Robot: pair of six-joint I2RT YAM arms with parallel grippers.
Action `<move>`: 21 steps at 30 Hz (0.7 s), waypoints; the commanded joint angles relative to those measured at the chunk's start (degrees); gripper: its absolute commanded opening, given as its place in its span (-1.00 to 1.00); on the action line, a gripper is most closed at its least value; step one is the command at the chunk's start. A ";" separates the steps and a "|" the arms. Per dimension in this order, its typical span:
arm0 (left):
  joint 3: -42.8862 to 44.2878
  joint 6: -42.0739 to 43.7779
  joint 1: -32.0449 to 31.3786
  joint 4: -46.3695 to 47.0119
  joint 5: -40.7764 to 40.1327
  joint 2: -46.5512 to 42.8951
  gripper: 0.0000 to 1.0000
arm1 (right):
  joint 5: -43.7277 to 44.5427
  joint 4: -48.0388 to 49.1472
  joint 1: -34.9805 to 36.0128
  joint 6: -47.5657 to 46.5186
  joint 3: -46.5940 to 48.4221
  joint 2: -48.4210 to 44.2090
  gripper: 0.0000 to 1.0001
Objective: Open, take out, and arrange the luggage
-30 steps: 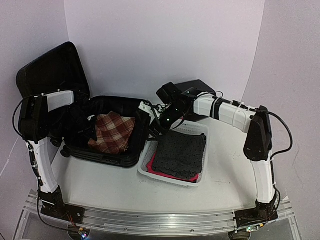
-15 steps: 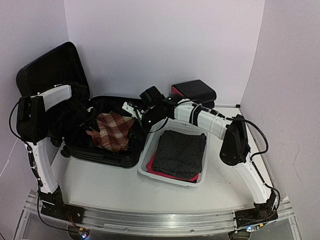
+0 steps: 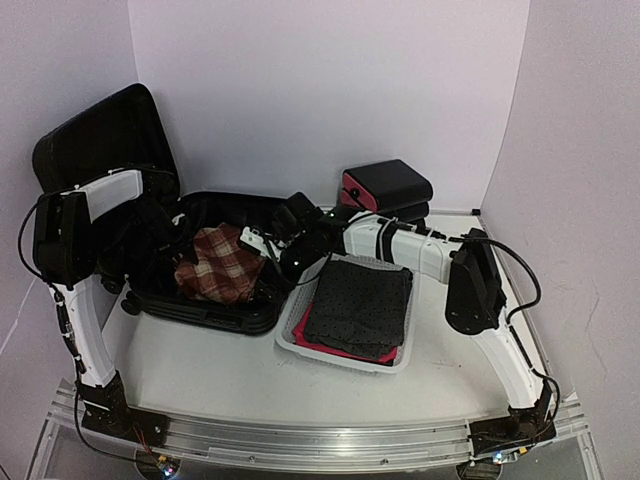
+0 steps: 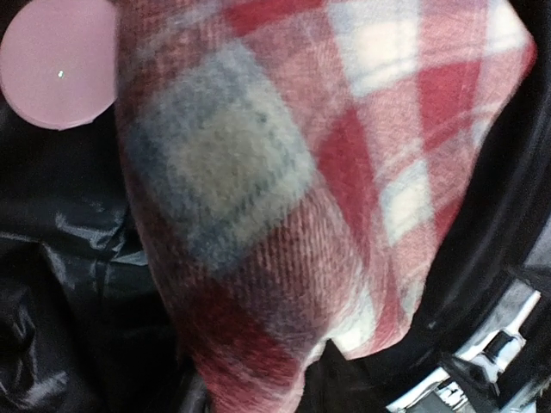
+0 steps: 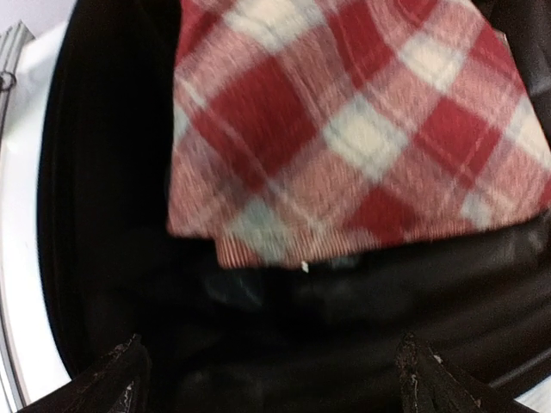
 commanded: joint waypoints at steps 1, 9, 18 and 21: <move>-1.66 3.26 1.60 1.17 -2.12 -0.62 0.02 | 2.50 1.76 -0.25 -0.79 -3.12 -9.18 0.97; -8.38 8.46 7.01 3.76 1.93 -1.14 0.81 | 3.00 1.67 -0.23 -1.85 -5.19 -11.15 0.96; -11.43 15.74 7.32 6.29 7.50 1.44 0.97 | 0.65 1.56 -0.28 -3.38 -3.02 -9.89 0.96; -13.30 14.47 7.19 6.10 5.40 1.75 0.97 | 0.09 1.50 -0.22 -3.36 -1.59 -8.92 0.96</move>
